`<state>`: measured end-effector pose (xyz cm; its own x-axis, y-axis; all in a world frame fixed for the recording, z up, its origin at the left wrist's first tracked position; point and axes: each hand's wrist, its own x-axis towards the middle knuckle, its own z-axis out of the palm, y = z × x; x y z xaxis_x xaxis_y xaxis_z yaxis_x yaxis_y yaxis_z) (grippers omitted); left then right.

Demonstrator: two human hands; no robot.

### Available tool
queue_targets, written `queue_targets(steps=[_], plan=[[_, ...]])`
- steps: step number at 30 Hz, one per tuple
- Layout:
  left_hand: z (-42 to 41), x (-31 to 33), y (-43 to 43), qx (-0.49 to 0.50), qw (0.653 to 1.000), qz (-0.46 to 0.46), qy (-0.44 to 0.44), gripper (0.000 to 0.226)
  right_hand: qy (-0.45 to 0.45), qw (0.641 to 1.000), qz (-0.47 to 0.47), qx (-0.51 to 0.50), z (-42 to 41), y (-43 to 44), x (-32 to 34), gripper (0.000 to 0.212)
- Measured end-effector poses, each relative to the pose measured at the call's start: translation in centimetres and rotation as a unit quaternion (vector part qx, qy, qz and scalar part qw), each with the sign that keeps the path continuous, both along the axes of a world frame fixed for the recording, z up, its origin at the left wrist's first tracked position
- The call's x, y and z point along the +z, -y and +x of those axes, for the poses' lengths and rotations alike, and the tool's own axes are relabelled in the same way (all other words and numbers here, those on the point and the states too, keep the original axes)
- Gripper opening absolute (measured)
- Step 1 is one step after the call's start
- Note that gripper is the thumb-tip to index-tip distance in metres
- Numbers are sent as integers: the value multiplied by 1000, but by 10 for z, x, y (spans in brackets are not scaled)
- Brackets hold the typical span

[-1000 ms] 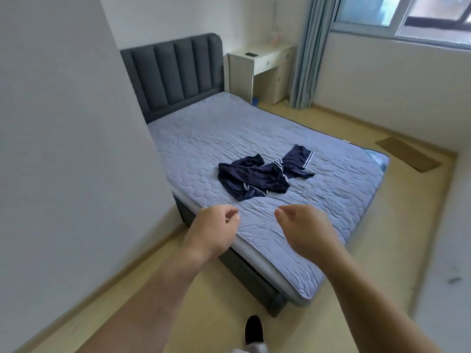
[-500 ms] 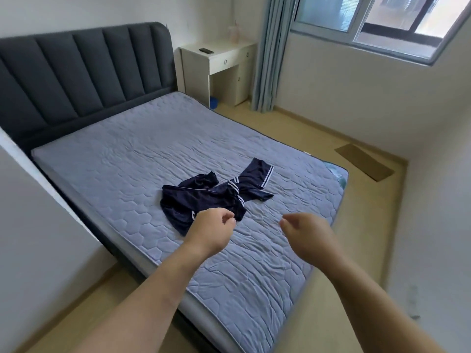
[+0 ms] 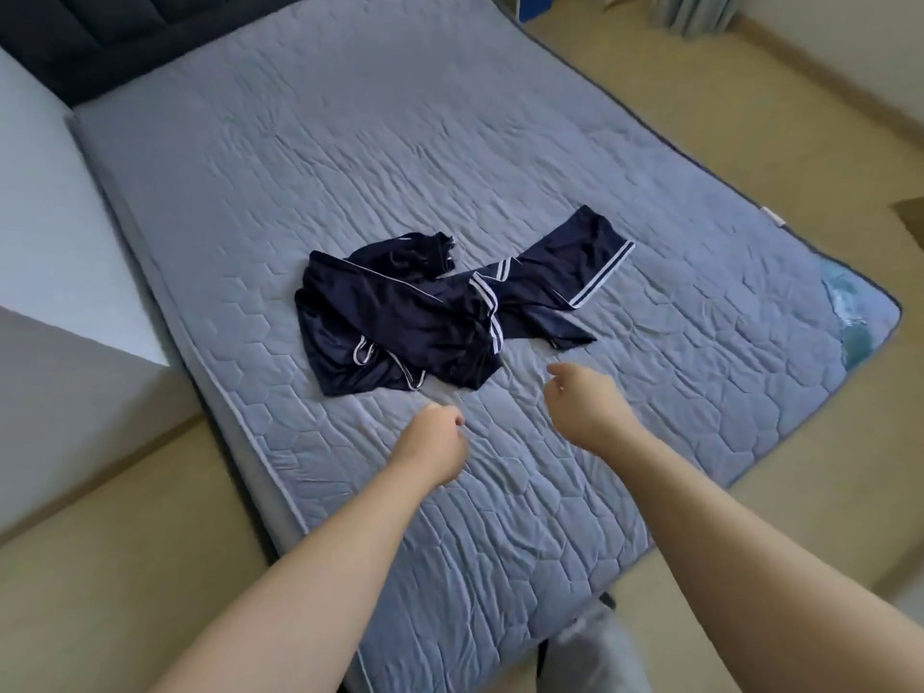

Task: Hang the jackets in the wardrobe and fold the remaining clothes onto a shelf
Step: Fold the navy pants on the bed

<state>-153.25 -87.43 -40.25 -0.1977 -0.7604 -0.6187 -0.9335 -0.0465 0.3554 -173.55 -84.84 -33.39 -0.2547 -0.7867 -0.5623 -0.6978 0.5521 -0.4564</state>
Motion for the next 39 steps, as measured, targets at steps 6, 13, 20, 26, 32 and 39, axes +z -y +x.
queue_targets(steps=[6, 13, 20, 26, 32, 39], plan=[[-83, -143, 64, 22, 996, 52, 72, 38, 44, 996, 52, 54, -72, 68, -138, 44], [-101, -285, 129, 60, 986, 47, 150, 54, 76, 991, 98, 49, -107, 64, -266, 45], [-90, -322, 126, 133, 987, -23, 91, 38, 94, 985, 125, 67, -108, 49, -308, 49], [-79, -182, 91, 252, 961, -113, 27, 10, 101, 979, 127, 120, -79, 48, -222, 53], [-41, 40, 44, 371, 906, -149, -138, 6, 149, 964, 4, 218, -17, 28, -63, 102], [8, 227, 5, 492, 764, -76, -410, 33, 125, 955, -187, 191, 85, -31, 86, 111]])
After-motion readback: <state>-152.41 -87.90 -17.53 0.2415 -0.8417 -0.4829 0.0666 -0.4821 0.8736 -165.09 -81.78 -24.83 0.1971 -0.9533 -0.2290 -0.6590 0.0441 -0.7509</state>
